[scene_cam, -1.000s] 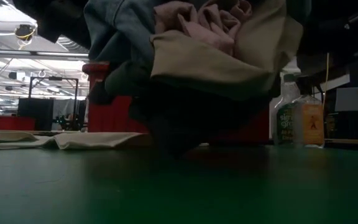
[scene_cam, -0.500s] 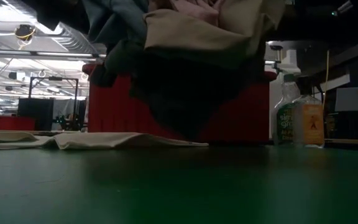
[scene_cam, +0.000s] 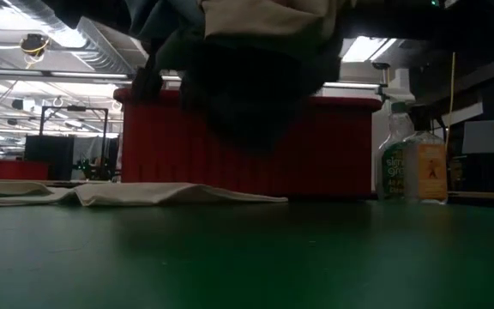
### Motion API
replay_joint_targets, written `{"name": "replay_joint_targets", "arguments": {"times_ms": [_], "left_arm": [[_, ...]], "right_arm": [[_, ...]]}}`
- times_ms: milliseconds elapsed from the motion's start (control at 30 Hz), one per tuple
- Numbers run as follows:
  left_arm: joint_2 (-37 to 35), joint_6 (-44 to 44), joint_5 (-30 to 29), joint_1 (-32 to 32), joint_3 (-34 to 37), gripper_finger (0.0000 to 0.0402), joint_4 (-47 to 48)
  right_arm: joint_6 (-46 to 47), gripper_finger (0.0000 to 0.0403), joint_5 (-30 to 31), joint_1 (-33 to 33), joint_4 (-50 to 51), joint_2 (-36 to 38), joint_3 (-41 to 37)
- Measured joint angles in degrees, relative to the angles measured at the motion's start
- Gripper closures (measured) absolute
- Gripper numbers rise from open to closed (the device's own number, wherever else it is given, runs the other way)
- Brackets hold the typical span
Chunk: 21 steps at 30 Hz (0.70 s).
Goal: Fold laundry
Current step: Put the stacked clothing into the red laundry bin
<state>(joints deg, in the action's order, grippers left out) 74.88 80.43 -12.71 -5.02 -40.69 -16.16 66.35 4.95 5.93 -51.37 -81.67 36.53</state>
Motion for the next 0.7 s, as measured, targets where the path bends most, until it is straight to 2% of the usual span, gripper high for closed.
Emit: {"name": "replay_joint_targets", "arguments": {"times_ms": [500, 700], "left_arm": [[-5.69, -1.39, 0.41, 7.31, -0.09, 0.0388, -0.28], [-6.15, -1.36, 2.8, 10.32, -0.09, 0.0388, -3.24]], "right_arm": [[-5.25, 0.0386, -2.41, -7.49, 3.14, -0.04, 7.45], [-6.61, 0.0386, -3.13, -9.77, 4.73, -0.07, 10.37]]}}
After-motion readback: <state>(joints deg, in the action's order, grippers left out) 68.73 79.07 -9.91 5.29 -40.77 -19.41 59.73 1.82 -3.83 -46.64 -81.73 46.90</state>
